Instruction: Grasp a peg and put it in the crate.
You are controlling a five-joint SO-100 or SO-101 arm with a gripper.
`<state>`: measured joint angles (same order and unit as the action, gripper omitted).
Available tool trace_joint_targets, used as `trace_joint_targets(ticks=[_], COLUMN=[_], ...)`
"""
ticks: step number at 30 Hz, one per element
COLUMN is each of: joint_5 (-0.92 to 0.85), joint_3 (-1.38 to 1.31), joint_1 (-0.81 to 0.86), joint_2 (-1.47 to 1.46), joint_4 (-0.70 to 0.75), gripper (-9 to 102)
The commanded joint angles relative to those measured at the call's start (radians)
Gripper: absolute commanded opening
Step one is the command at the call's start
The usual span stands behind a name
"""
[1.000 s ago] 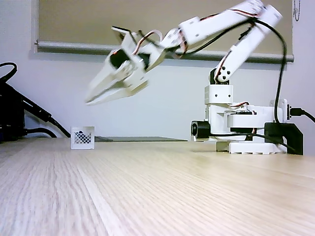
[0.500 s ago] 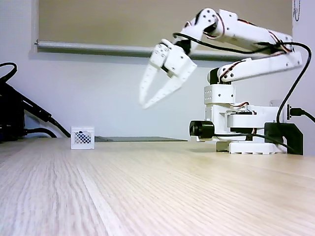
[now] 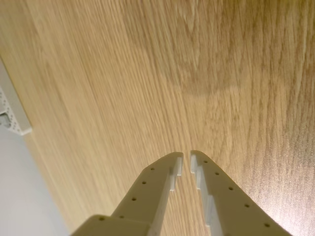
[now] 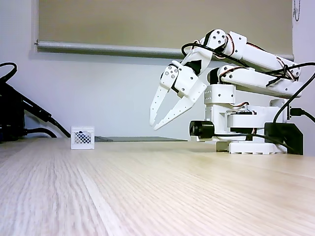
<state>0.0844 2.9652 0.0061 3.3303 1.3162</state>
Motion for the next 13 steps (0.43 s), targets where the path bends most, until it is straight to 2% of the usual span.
trace_joint_targets(ticks=[1,13], joint_5=[0.02,0.018], joint_3=[-0.021,-0.021], joint_1=[0.005,0.006], joint_2=[0.006,0.006], joint_4=[-0.008,-0.006], gripper=[-1,-1])
